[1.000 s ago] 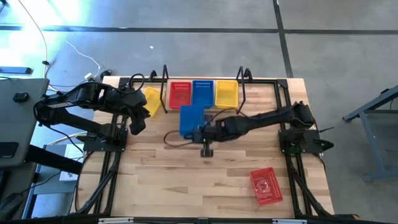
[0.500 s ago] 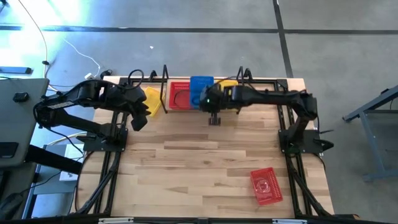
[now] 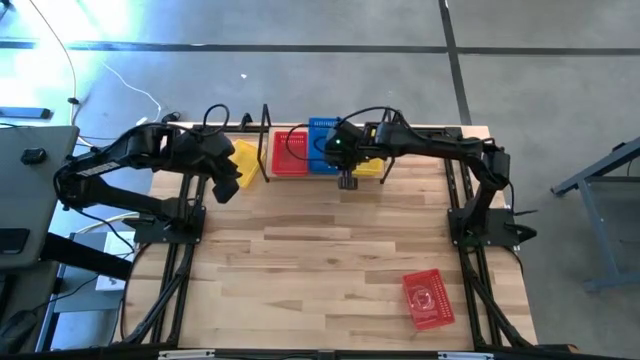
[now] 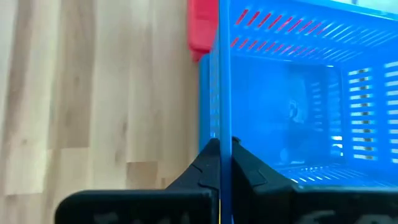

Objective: Stack baskets on shelf by color
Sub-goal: Stack the blue bin on top of the blue bin on the shelf

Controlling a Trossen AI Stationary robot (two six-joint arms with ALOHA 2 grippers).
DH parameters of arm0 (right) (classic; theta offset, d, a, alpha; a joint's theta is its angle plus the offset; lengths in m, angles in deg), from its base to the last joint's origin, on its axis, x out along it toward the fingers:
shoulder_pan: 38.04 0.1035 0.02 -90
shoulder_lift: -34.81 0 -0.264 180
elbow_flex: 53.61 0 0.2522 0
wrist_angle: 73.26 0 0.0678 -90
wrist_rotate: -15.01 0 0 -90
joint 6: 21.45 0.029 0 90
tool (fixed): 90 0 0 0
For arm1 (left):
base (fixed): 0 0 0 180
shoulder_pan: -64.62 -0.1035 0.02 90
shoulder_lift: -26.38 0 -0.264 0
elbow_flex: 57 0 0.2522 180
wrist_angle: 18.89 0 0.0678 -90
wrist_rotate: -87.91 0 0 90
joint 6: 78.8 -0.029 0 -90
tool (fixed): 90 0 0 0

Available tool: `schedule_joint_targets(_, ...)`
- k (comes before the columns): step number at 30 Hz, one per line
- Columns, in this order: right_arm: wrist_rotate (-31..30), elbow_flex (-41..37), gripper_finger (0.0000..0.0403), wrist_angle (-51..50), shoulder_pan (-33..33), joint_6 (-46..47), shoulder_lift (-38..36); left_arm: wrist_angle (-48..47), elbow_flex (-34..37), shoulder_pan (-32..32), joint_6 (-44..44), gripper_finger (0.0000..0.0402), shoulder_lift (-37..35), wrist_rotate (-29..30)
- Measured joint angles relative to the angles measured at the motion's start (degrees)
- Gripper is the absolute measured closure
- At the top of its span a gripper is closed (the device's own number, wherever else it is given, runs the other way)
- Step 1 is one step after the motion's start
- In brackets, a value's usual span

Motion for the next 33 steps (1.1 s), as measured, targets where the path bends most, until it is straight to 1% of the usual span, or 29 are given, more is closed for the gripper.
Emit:
schedule_joint_targets(4,2.6,0.0,0.0403,-0.5,-0.2,0.0,1.0,0.0,0.0,-1.0,0.0,0.0282,0.0,0.0)
schedule_joint_targets(8,-2.1,0.0,0.0403,-0.2,-0.3,-0.8,2.0,0.1,0.0,-2.0,-0.4,0.0282,0.0,0.0)
schedule_joint_targets(15,-1.7,0.0,0.0403,0.6,-1.0,-2.4,2.3,0.4,0.0,-3.1,-1.0,0.0282,0.0,0.0)
schedule_joint_targets(18,-0.3,0.0,0.0403,0.9,-1.4,-2.4,2.3,0.5,0.0,-3.1,-1.0,0.0282,0.0,0.1)
schedule_joint_targets(29,-0.7,0.0,0.0402,0.9,-1.5,-2.4,2.5,0.7,0.0,-3.1,0.0,0.0282,0.0,0.2)
schedule_joint_targets(33,-1.0,0.0,0.0386,1.3,-1.5,-2.4,2.6,0.7,0.0,-3.1,0.4,0.0282,0.0,0.2)
